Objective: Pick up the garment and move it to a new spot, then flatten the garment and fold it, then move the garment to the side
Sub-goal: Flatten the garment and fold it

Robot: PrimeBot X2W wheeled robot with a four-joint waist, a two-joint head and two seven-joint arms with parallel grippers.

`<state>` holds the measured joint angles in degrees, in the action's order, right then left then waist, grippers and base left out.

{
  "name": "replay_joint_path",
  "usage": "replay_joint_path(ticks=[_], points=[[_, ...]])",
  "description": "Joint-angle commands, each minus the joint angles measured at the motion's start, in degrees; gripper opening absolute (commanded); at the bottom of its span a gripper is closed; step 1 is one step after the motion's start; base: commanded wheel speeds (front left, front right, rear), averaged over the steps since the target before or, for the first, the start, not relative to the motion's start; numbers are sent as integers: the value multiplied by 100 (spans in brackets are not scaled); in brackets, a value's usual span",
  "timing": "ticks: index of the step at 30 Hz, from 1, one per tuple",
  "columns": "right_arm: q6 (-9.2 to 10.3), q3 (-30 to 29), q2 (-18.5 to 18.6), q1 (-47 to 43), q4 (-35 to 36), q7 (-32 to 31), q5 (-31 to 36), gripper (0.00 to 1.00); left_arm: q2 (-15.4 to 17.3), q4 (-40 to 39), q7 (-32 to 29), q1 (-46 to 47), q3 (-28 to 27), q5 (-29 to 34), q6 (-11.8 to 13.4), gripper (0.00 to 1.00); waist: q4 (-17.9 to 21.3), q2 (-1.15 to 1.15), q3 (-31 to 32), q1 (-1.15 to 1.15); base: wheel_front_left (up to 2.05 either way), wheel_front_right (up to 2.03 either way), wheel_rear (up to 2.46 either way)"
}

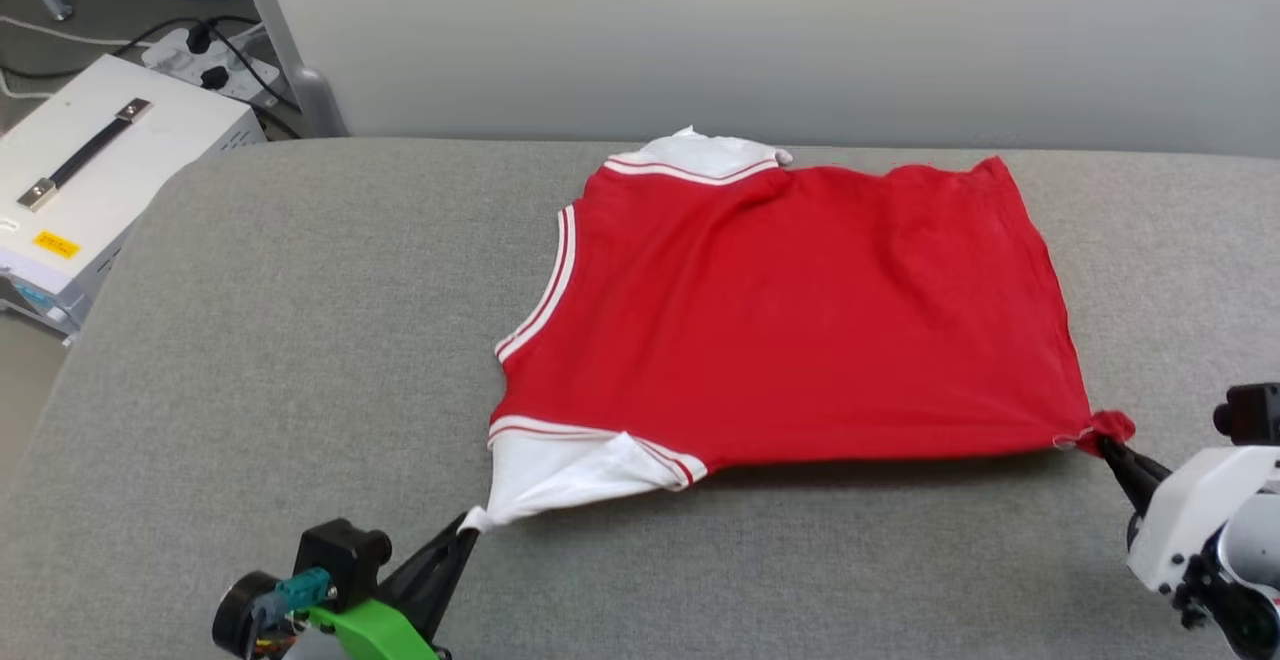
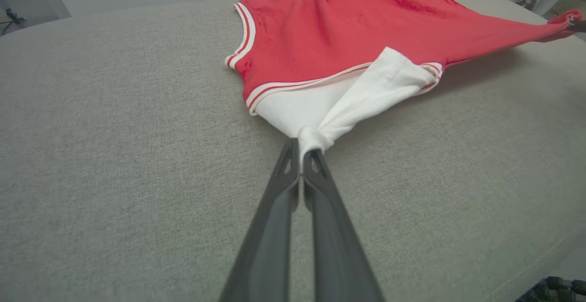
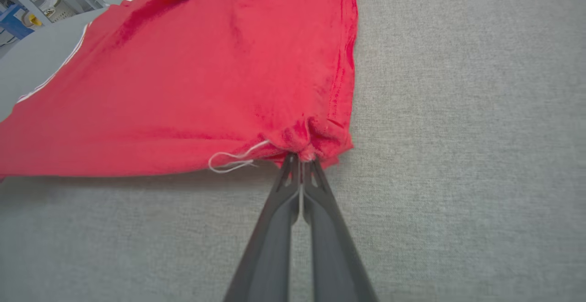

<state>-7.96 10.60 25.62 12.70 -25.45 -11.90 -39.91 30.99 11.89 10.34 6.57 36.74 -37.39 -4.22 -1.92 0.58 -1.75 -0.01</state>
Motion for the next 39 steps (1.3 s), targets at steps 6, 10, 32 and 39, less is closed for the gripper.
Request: replay_joint_path(ticks=[6, 10, 32, 39], points=[[47, -745, -12, -1098, 931, -986, 86, 0, 217, -608, -234, -602, 110, -114, 174, 0, 36, -58, 302, 1, 0, 0, 0], [47, -1265, -136, -1821, 1711, -1588, 339, 0, 264, -960, -429, -890, 258, -159, 256, 0, 90, -58, 348, 1, 0, 0, 0], [47, -1982, -625, -1906, 3463, -2245, 1060, 0, 211, -1522, 46, -233, -197, -117, 351, 0, 282, -58, -291, 1, 0, 0, 0], [47, -1838, -568, -1309, 3067, -2301, 1144, 0, -51, -973, -7, 573, -250, 8, 334, 0, 336, -58, -694, 1, 0, 0, 0]])
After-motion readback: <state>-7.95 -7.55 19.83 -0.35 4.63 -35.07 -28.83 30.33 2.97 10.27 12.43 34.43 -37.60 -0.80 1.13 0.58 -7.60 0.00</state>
